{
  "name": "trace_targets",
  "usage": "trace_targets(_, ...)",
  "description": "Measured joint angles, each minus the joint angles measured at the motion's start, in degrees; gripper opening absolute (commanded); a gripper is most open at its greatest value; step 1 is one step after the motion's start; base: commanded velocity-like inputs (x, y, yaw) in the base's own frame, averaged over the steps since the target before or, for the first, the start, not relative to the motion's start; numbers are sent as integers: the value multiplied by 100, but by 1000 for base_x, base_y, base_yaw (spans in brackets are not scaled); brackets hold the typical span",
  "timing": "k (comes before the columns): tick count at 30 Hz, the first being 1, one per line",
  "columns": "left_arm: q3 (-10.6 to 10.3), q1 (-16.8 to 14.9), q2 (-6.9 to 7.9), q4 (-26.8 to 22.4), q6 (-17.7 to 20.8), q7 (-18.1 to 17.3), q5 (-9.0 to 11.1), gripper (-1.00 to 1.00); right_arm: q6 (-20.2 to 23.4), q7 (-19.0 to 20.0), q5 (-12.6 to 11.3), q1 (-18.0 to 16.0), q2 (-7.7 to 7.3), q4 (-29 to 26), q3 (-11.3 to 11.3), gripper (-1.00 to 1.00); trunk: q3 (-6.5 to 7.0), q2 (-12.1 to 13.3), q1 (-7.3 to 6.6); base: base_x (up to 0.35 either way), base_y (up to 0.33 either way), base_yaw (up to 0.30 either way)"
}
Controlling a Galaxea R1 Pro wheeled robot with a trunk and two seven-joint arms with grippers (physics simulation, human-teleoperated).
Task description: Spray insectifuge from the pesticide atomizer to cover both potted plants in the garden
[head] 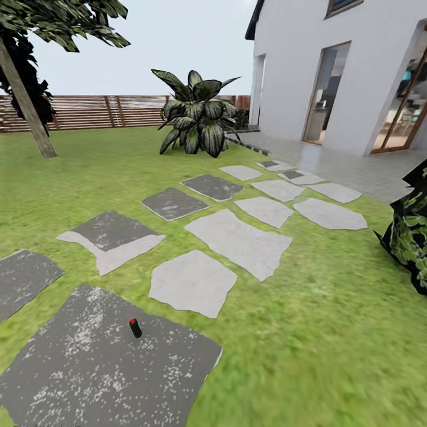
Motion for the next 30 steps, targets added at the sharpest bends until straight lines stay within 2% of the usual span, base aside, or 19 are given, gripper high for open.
trace_targets(30,8,-1,0,0,0,0,0,100,0,-4,3,0,8,0,0,100,0,0,0,162,-242,276)
